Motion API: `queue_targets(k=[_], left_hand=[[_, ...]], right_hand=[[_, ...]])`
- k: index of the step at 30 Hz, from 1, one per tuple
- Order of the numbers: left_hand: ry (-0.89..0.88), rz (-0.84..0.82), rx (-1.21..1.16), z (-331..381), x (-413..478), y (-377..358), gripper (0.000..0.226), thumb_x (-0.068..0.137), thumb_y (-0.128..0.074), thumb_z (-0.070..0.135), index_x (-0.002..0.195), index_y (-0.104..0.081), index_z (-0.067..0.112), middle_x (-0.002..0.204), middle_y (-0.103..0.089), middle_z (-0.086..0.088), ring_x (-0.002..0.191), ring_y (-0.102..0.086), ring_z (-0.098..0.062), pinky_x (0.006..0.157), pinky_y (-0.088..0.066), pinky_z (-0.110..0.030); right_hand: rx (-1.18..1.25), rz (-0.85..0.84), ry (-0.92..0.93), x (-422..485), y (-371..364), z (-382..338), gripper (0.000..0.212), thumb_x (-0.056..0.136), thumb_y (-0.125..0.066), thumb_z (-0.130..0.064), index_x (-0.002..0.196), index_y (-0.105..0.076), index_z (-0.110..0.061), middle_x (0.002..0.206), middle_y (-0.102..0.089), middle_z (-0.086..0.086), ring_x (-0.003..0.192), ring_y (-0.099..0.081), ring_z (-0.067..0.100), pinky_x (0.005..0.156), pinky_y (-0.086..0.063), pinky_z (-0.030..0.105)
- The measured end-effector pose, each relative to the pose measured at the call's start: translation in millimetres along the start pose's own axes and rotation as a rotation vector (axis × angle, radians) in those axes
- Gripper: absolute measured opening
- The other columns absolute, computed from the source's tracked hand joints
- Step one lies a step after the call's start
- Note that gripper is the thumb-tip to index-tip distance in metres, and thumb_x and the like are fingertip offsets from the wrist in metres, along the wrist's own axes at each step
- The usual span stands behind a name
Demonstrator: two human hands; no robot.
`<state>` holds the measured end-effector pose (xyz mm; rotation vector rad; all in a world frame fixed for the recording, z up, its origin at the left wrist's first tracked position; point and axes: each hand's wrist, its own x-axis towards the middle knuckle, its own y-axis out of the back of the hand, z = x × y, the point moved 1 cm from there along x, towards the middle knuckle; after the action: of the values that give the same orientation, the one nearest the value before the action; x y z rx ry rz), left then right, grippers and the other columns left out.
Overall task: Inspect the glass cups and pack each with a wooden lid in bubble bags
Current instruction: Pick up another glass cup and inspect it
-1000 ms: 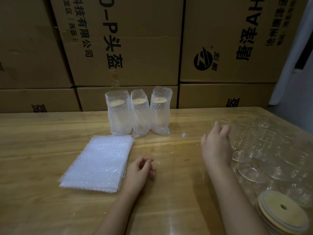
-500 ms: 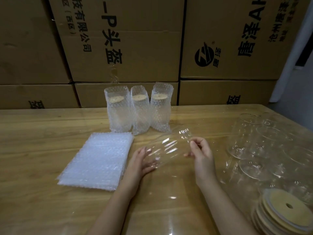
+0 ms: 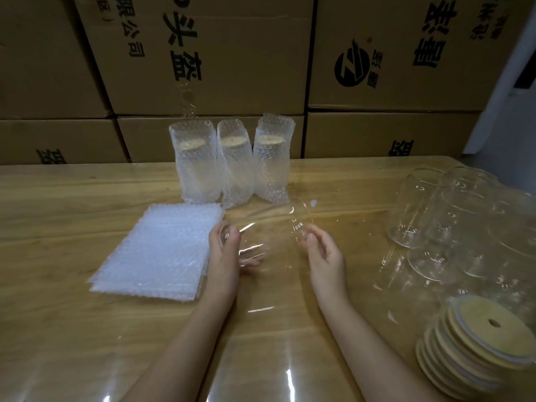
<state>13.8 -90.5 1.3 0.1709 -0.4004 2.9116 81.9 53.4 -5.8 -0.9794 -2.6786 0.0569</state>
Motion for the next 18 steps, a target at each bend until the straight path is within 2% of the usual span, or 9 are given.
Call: queue_targets(k=[3,5,7,8,10,12,14,16,18], left_hand=[[-0.147,0.018,0.121,0.9,-6.2,-3.4,0.064,0.082,-0.046,0.048,0.137,-0.033,0.019,0.119,-0.049,0.006,0.085,-0.066,0.001,0.055,-0.051,-0.016],[-0.219,0.019,0.192,1.1,-10.3,-3.7,0.064,0.080,-0.046,0.056,0.135,-0.031,0.026,0.117,-0.047,0.015,0.092,-0.063,-0.006,0.059,-0.049,-0.011],[-0.229,0.024,0.217,3.3,-11.8,-2.9,0.059,0.077,-0.047,0.060,0.129,-0.030,0.035,0.116,-0.047,0.019,0.098,-0.060,-0.018,0.063,-0.049,-0.013],[-0.226,0.027,0.207,4.4,-11.3,-2.2,0.056,0.079,-0.048,0.057,0.127,-0.031,0.036,0.116,-0.047,0.017,0.098,-0.059,-0.016,0.063,-0.049,-0.012],[-0.231,0.049,0.214,5.4,-11.0,-0.8,0.049,0.083,-0.048,0.050,0.127,-0.034,0.033,0.113,-0.047,0.014,0.092,-0.059,0.004,0.062,-0.047,-0.007],[-0.241,0.063,0.239,5.4,-10.2,1.1,0.043,0.086,-0.044,0.043,0.126,-0.037,0.028,0.108,-0.047,0.014,0.083,-0.059,0.015,0.064,-0.046,-0.005],[-0.205,0.053,0.239,3.4,-8.2,2.7,0.045,0.085,-0.043,0.045,0.126,-0.038,0.028,0.107,-0.049,0.014,0.078,-0.064,0.002,0.074,-0.051,-0.021],[-0.153,0.017,0.226,3.1,-7.0,2.4,0.053,0.080,-0.047,0.054,0.126,-0.039,0.028,0.109,-0.051,0.013,0.072,-0.066,-0.016,0.072,-0.051,-0.040],[-0.116,-0.019,0.193,3.0,-6.1,1.2,0.060,0.071,-0.048,0.063,0.120,-0.043,0.029,0.109,-0.056,0.008,0.068,-0.066,-0.019,0.056,-0.048,-0.031]], right_hand=[[0.036,-0.003,0.007,-1.5,-2.4,2.8,0.027,0.097,-0.050,-0.007,0.119,-0.057,-0.021,0.111,-0.064,-0.011,0.101,-0.061,-0.008,0.086,-0.043,0.008],[0.069,-0.027,0.027,-3.8,-4.1,0.6,0.032,0.097,-0.049,-0.007,0.123,-0.052,-0.026,0.117,-0.059,-0.016,0.107,-0.055,-0.014,0.089,-0.041,0.005],[0.026,-0.060,0.073,-5.8,-5.4,-2.1,0.035,0.098,-0.048,-0.008,0.125,-0.049,-0.030,0.130,-0.054,-0.013,0.120,-0.048,-0.011,0.098,-0.036,0.008],[0.000,-0.076,0.098,-6.7,-5.9,-2.5,0.036,0.098,-0.047,-0.008,0.127,-0.047,-0.031,0.136,-0.051,-0.011,0.127,-0.043,-0.007,0.103,-0.033,0.013],[-0.032,-0.100,0.140,-8.8,-7.5,-4.4,0.038,0.099,-0.046,-0.009,0.129,-0.044,-0.032,0.143,-0.045,-0.010,0.134,-0.036,-0.003,0.111,-0.028,0.019],[-0.045,-0.115,0.188,-9.3,-8.1,-7.0,0.039,0.099,-0.044,-0.012,0.131,-0.042,-0.034,0.143,-0.042,-0.015,0.135,-0.033,-0.005,0.111,-0.026,0.018],[-0.046,-0.128,0.222,-9.2,-7.6,-9.7,0.041,0.096,-0.043,-0.018,0.133,-0.040,-0.035,0.143,-0.040,-0.020,0.135,-0.031,-0.007,0.109,-0.025,0.012],[-0.046,-0.140,0.234,-7.8,-6.2,-12.1,0.041,0.095,-0.041,-0.024,0.133,-0.040,-0.037,0.142,-0.038,-0.025,0.135,-0.030,-0.009,0.107,-0.025,0.009],[-0.043,-0.159,0.220,-5.3,-4.0,-14.2,0.038,0.096,-0.039,-0.030,0.133,-0.040,-0.041,0.138,-0.038,-0.035,0.132,-0.030,-0.013,0.103,-0.026,0.004]])
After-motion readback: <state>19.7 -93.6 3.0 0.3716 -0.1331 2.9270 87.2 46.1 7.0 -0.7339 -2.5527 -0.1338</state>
